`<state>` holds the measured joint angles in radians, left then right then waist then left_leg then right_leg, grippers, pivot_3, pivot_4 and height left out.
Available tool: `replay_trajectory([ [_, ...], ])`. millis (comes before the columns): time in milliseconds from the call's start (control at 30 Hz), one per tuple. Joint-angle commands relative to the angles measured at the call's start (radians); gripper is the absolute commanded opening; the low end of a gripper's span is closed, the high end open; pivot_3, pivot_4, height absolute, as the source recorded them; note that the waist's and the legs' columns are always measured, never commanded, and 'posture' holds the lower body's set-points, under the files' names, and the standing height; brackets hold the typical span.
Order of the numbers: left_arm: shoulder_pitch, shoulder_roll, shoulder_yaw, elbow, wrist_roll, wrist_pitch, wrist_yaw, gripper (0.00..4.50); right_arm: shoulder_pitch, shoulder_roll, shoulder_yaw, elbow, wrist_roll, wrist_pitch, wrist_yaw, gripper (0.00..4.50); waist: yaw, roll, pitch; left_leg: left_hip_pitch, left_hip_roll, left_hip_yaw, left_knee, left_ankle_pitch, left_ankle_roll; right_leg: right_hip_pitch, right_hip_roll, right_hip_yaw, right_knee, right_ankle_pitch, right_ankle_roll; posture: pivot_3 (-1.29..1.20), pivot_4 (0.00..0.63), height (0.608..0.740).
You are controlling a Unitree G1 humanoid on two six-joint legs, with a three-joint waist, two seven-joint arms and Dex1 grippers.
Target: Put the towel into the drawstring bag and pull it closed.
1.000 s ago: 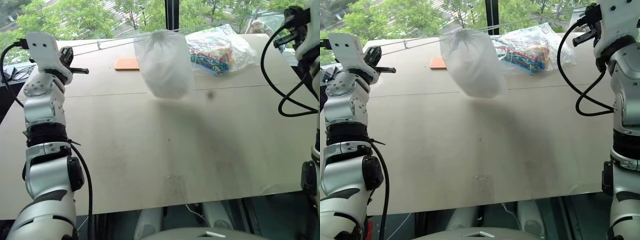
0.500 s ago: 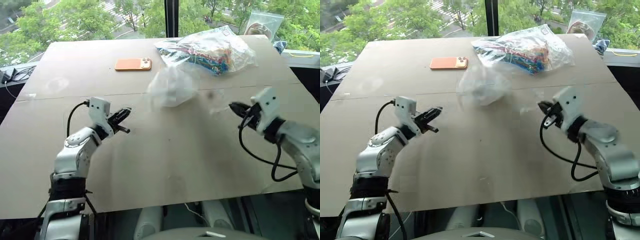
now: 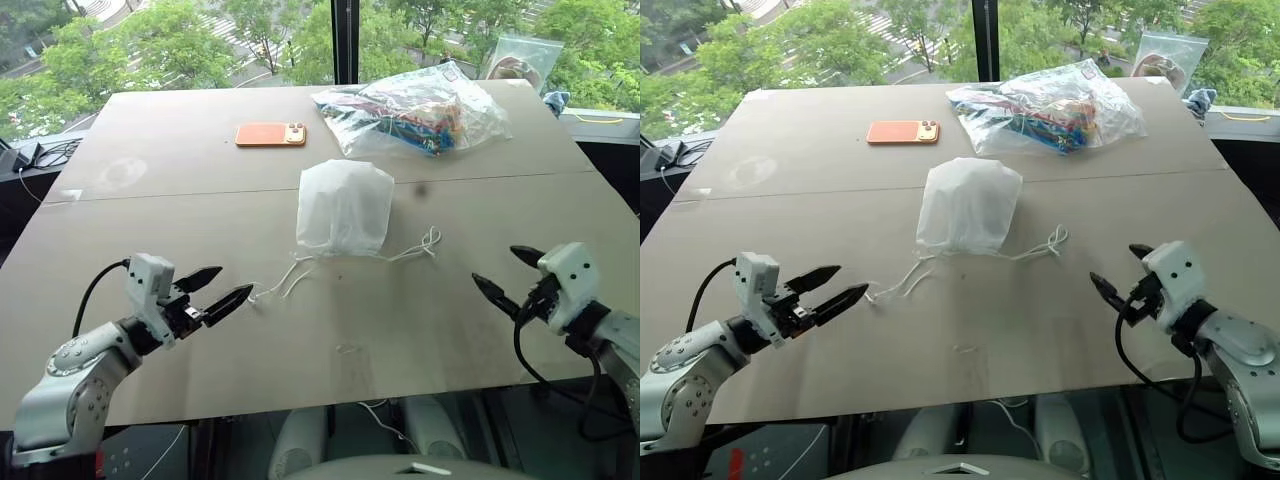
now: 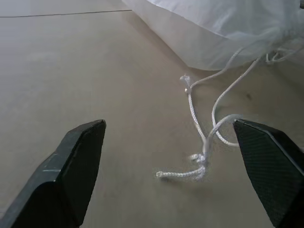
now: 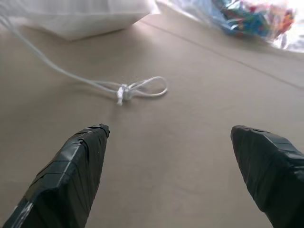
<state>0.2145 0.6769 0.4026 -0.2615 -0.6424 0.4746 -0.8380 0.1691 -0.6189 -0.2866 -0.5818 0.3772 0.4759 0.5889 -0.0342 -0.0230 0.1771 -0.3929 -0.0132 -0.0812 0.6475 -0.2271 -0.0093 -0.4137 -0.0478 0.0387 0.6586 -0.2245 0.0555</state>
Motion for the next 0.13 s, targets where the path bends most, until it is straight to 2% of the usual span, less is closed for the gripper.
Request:
replay_trajectory([
  [33, 0.047, -0.010, 0.028, -0.020, 0.035, -0.057, -0.001, 4.48, 0.003, 0.008, -0.027, -0.020, 0.001, -0.044, -0.004, 4.49, 0.001, 0.000, 0.000, 0.000, 0.000, 0.000, 0.000, 0.000, 0.000, 0.000, 0.000, 0.000, 0.000, 0.000, 0.000, 0.00, 0.150, 0.740],
  [133, 0.069, -0.028, 0.032, -0.022, 0.056, -0.092, 0.009, 4.48, -0.001, 0.014, -0.013, 0.006, -0.018, -0.064, -0.013, 4.49, 0.002, 0.000, 0.000, 0.000, 0.000, 0.000, 0.000, 0.000, 0.000, 0.000, 0.000, 0.000, 0.000, 0.000, 0.000, 0.00, 0.150, 0.740],
])
